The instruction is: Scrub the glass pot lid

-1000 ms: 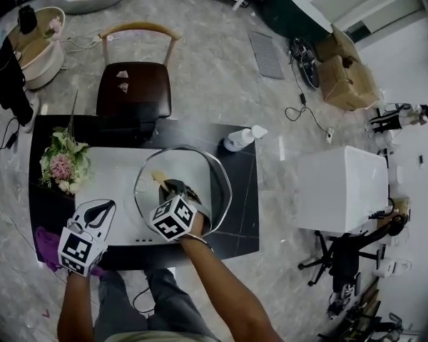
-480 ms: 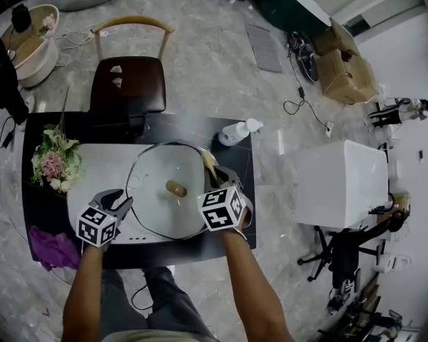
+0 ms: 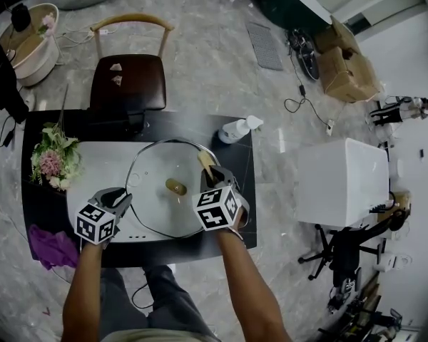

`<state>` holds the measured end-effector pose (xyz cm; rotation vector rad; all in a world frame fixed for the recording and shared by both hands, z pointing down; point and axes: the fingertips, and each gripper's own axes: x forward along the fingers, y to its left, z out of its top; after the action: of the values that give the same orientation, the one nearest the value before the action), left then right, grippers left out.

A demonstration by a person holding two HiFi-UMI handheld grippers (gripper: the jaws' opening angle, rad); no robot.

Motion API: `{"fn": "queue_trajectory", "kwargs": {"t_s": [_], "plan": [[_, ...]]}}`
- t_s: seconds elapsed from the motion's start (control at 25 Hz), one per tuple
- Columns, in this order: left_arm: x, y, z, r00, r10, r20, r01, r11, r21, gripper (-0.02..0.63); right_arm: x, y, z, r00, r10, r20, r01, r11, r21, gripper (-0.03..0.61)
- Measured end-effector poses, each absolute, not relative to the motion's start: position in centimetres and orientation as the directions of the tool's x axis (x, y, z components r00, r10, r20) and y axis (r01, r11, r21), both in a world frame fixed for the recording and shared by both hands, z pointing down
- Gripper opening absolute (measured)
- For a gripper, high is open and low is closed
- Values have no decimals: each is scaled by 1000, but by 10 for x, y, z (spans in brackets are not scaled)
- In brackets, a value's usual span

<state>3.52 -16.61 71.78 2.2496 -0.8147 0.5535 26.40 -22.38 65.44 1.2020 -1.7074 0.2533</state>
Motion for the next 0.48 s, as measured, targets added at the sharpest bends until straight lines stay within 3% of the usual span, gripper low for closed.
{"fn": "queue_trajectory", "kwargs": {"t_s": [0.2, 0.48], "plan": [[35, -165, 716, 714, -403, 573, -683, -583, 441, 109, 214, -205, 686, -79, -525, 848, -771, 571, 282, 48], [36, -168, 719, 720, -401, 566, -678, -578, 453, 103, 74, -153, 724, -329, -346, 879, -650, 758, 55, 48]]}}
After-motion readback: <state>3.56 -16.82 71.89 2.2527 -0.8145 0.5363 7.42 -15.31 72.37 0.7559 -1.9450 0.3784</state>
